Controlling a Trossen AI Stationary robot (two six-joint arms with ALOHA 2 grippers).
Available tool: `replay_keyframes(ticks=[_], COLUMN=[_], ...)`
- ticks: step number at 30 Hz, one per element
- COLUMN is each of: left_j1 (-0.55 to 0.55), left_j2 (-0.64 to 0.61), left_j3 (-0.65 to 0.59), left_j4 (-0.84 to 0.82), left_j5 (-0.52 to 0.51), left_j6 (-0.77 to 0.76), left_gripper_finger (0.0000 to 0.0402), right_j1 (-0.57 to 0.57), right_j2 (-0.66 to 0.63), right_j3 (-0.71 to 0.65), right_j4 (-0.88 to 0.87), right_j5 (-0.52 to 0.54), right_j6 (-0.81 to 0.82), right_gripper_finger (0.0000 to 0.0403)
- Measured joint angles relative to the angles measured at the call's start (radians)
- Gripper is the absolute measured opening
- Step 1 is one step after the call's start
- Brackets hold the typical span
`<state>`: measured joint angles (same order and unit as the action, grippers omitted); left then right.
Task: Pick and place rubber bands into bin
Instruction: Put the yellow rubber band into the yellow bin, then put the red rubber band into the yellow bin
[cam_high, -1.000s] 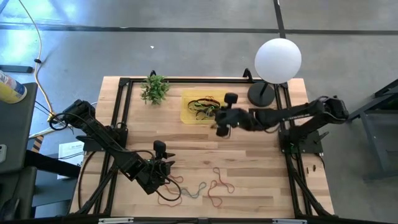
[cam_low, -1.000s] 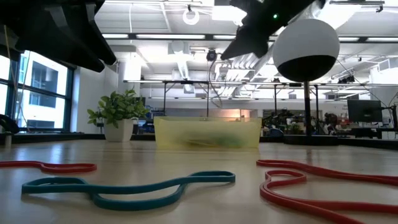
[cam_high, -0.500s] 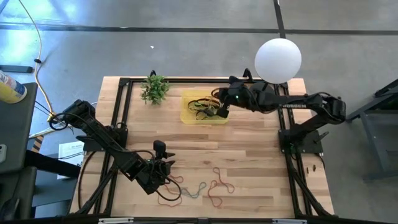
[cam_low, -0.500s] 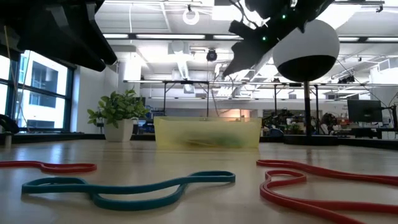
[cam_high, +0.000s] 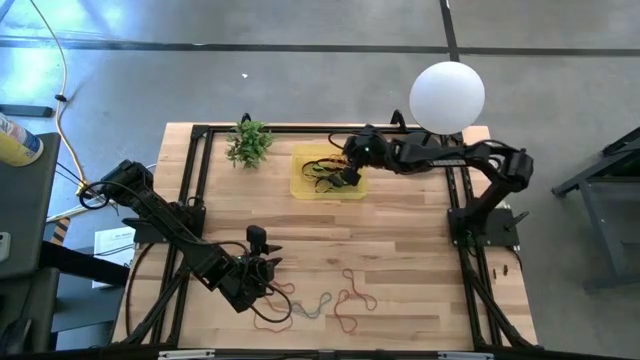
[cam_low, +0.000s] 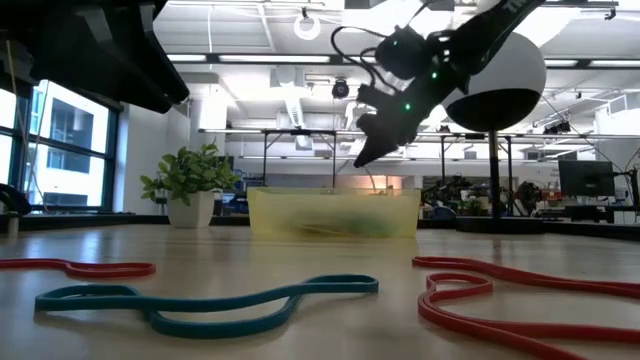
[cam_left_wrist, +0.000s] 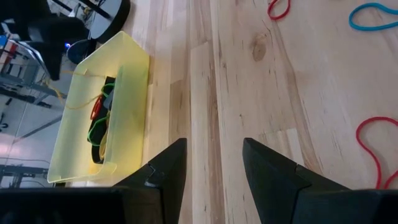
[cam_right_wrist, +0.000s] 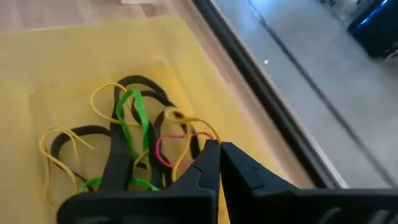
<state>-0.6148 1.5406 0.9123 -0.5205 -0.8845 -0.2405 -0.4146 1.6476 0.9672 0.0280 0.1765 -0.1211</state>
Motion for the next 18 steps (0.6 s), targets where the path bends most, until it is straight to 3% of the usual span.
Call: replay_keyframes(ticks=[6, 18], left_j1=[0.0, 0.0], left_j2=[0.0, 0.0], left_j3=[0.0, 0.0], left_j4=[-0.002, -0.004], left_j5=[0.0, 0.014], left_j6=[0.0, 0.001], left_gripper_finger=[0.0145, 0.0145], right_j1=[-0.039, -0.052], right_j2=[0.027, 0.027], right_j3=[0.0, 0.0], right_j4=[-0.013, -0.016], right_j5=[-0.14, -0.296], right_j6=[0.083, 0.117], right_gripper_finger=[0.0028, 0.0183])
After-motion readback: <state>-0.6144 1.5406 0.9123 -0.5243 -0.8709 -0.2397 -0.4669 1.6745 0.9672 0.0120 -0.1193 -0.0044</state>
